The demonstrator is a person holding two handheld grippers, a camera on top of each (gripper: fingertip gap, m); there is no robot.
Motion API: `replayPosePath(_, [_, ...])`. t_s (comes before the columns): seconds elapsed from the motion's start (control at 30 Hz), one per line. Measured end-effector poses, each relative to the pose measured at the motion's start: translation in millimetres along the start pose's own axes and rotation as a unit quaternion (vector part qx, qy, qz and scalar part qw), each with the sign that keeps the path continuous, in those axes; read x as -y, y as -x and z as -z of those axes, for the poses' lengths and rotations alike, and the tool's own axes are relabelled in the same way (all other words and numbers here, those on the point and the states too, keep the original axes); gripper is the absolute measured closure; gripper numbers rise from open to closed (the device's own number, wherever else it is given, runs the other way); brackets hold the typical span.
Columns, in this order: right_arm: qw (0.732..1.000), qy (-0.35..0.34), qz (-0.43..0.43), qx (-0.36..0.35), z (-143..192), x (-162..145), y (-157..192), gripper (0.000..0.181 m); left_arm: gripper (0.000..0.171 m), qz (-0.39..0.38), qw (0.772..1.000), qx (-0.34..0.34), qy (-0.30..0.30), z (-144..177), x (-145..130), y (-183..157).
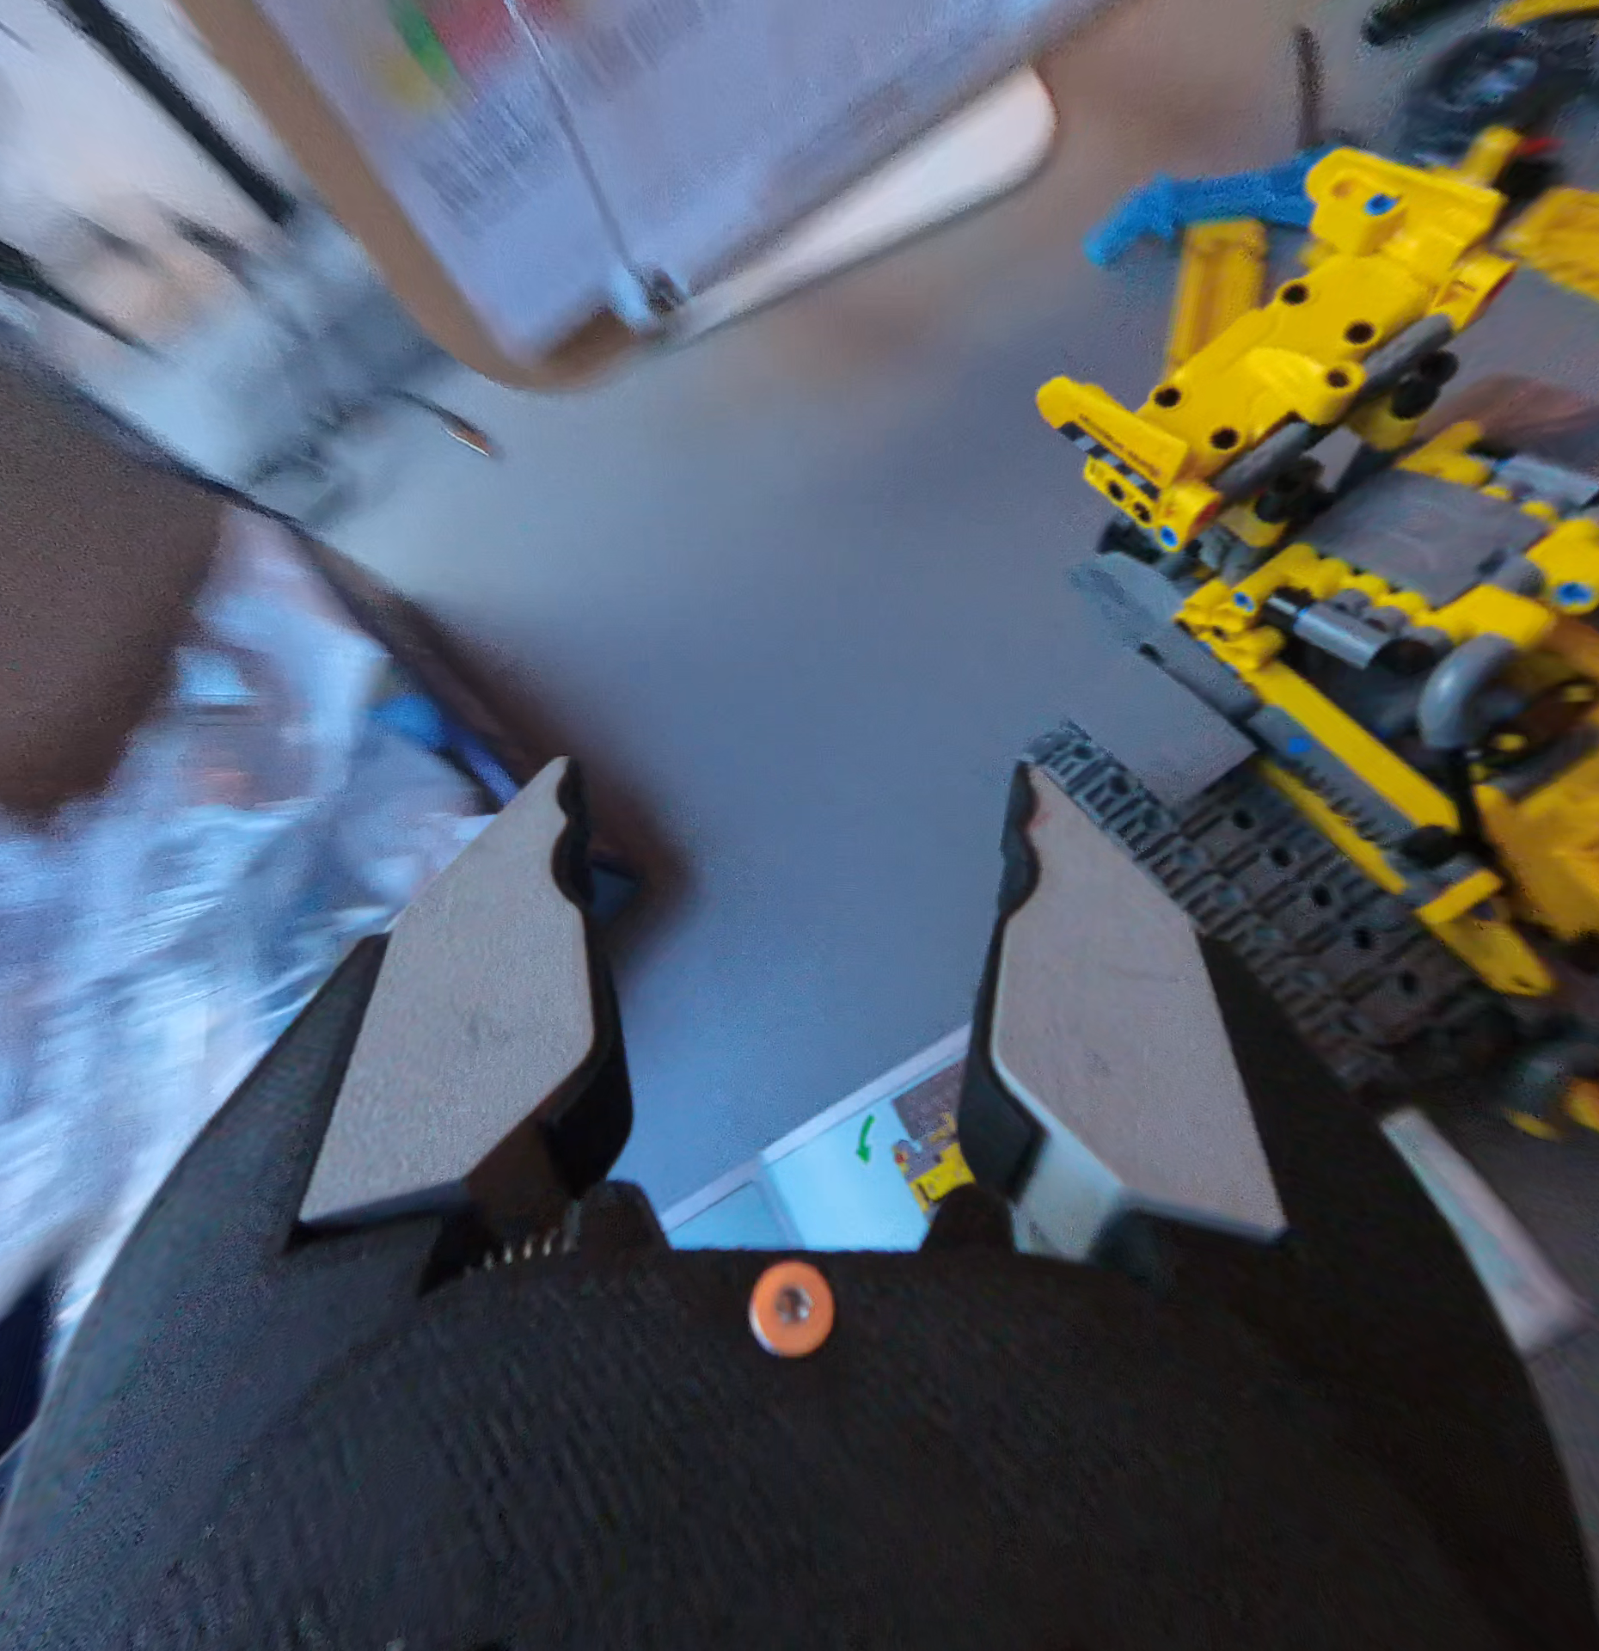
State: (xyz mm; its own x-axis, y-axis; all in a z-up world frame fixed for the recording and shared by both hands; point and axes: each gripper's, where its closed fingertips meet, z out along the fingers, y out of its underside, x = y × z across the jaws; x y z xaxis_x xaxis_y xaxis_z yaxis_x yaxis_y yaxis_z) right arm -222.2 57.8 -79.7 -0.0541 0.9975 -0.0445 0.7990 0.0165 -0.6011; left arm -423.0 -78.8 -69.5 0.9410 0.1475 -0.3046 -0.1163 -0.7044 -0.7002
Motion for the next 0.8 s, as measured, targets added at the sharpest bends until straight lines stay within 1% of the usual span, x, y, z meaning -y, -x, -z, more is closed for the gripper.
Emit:
replayPosePath(0.03, [0.999,-0.015,0.032,-0.037,5,-5,9,0.086,0.088,-0.024,0.996,0.071,-0.037,15,2,0])
replayPosePath(0.07, [0.997,-0.023,0.046,-0.055,7,-12,23,0.087,0.102,-0.051,0.988,0.128,-0.073,30,4,-5])
replayPosePath(0.1, [0.997,-0.021,0.049,-0.047,7,-20,42,0.086,0.126,-0.079,0.977,0.166,-0.106,44,6,-16])
replayPosePath(0.13, [0.998,-0.015,0.047,-0.037,6,-29,61,0.090,0.150,-0.097,0.967,0.190,-0.136,55,7,-31])
replayPosePath(0.17, [0.998,-0.020,0.045,-0.046,7,-33,73,0.097,0.142,-0.093,0.961,0.209,-0.157,65,7,-43])
replayPosePath(0.2, [0.997,-0.028,0.046,-0.059,8,-35,82,0.099,0.134,-0.081,0.960,0.211,-0.163,70,5,-57])
replayPosePath(0.23, [0.996,-0.029,0.044,-0.073,10,-38,89,0.103,0.133,-0.069,0.966,0.191,-0.162,70,1,-75])
replayPosePath(0.3, [0.994,-0.051,0.027,-0.088,15,-36,101,0.100,0.133,-0.044,0.977,0.141,-0.155,66,-3,-106])
replayPosePath(0.33, [0.994,-0.064,0.017,-0.084,18,-34,110,0.101,0.133,-0.054,0.980,0.127,-0.141,64,-4,-118])
replayPosePath(0.37, [0.994,-0.071,0.011,-0.087,22,-36,115,0.101,0.125,-0.051,0.980,0.135,-0.134,64,-4,-122])
replayPosePath(0.4, [0.992,-0.077,0.010,-0.096,26,-39,118,0.102,0.116,-0.039,0.983,0.125,-0.128,66,-4,-128])
replayPosePath(0.43, [0.992,-0.081,0.009,-0.100,31,-44,122,0.105,0.117,-0.032,0.988,0.093,-0.119,67,-5,-142])
replayPosePath(0.5, [0.990,-0.085,0.001,-0.110,45,-61,125,0.107,0.115,-0.027,0.993,0.058,-0.103,74,-13,-160])
replayPosePath(0.53, [0.989,-0.086,-0.004,-0.120,53,-74,125,0.107,0.112,-0.032,0.994,0.042,-0.097,78,-20,-169])
replayPosePath(0.6, [0.986,-0.096,-0.007,-0.138,67,-98,130,0.110,0.102,-0.054,0.995,0.017,-0.082,87,-41,-188])
replayPosePath(0.63, [0.985,-0.099,-0.008,-0.141,72,-110,138,0.109,0.101,-0.056,0.996,-0.012,-0.073,93,-53,-202])
replayPosePath(0.67, [0.984,-0.098,-0.012,-0.147,73,-121,147,0.103,0.098,-0.053,0.995,-0.043,-0.072,102,-62,-216])
replayPosePath(0.7, [0.984,-0.098,-0.012,-0.147,72,-131,160,0.098,0.103,-0.044,0.993,-0.065,-0.091,114,-65,-230])
replayPosePath(0.73, [0.984,-0.099,-0.011,-0.145,68,-140,173,0.098,0.114,-0.031,0.988,-0.080,-0.128,128,-63,-242])
replayPosePath(0.77, [0.984,-0.098,-0.016,-0.147,62,-148,184,0.097,0.126,-0.017,0.984,-0.076,-0.160,137,-63,-248])
replayPosePath(0.8, [0.985,-0.100,-0.024,-0.140,54,-153,196,0.097,0.129,-0.001,0.983,-0.048,-0.176,139,-65,-248])
